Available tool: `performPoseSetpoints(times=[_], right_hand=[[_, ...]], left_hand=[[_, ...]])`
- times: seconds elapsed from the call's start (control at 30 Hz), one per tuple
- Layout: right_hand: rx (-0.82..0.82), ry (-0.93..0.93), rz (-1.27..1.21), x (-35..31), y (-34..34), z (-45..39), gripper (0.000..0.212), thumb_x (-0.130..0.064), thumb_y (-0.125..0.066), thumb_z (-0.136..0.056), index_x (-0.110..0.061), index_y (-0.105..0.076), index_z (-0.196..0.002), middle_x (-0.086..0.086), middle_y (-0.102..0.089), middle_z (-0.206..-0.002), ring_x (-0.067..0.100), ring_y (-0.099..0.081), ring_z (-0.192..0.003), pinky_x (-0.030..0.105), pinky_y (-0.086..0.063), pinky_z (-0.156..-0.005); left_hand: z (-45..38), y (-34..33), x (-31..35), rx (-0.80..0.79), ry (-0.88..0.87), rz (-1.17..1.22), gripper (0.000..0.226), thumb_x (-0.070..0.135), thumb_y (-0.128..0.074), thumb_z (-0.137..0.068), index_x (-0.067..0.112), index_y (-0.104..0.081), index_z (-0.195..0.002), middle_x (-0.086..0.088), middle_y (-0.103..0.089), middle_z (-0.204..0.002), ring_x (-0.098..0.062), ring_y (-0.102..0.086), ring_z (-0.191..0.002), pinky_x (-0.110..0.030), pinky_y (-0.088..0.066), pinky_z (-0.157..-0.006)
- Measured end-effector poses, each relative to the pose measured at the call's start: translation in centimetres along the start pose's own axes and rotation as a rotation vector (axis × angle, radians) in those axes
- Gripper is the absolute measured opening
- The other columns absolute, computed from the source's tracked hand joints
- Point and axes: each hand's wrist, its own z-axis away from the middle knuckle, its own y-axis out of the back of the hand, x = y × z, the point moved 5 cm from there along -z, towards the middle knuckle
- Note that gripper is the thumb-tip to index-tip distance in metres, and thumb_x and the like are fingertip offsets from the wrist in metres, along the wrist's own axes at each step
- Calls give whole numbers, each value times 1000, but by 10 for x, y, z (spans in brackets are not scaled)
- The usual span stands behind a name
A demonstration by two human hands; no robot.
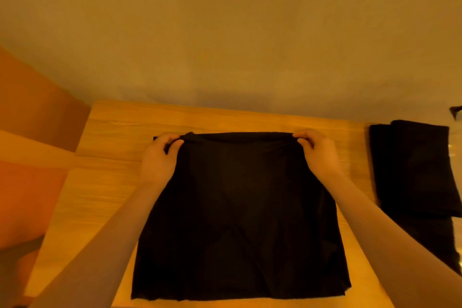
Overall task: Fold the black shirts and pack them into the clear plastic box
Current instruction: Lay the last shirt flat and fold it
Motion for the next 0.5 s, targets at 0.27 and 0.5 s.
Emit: performPoseSetpoints(times=[0.27, 0.5], right_hand=[[295, 184, 193, -18, 2, 24, 30, 1, -48, -92, -1, -58, -121, 14, -55, -126, 28, -54, -112, 19, -41, -88], [-131, 330, 661, 3, -60, 61, 65, -50, -22, -94, -17, -10, -149, 0, -5, -156, 19, -7, -145, 38, -1, -114]], left_hand=[[18, 3, 16, 171, -267, -363, 31, 18, -56, -91, 4, -56, -118, -17, -57, -118, -33, -51, -110, -45, -42, -93], [82, -51, -9, -268, -439, -776, 64, 50, -22, -90, 18, -29, -145, -8, -26, -152, -25, -16, -141, -47, -15, -110]])
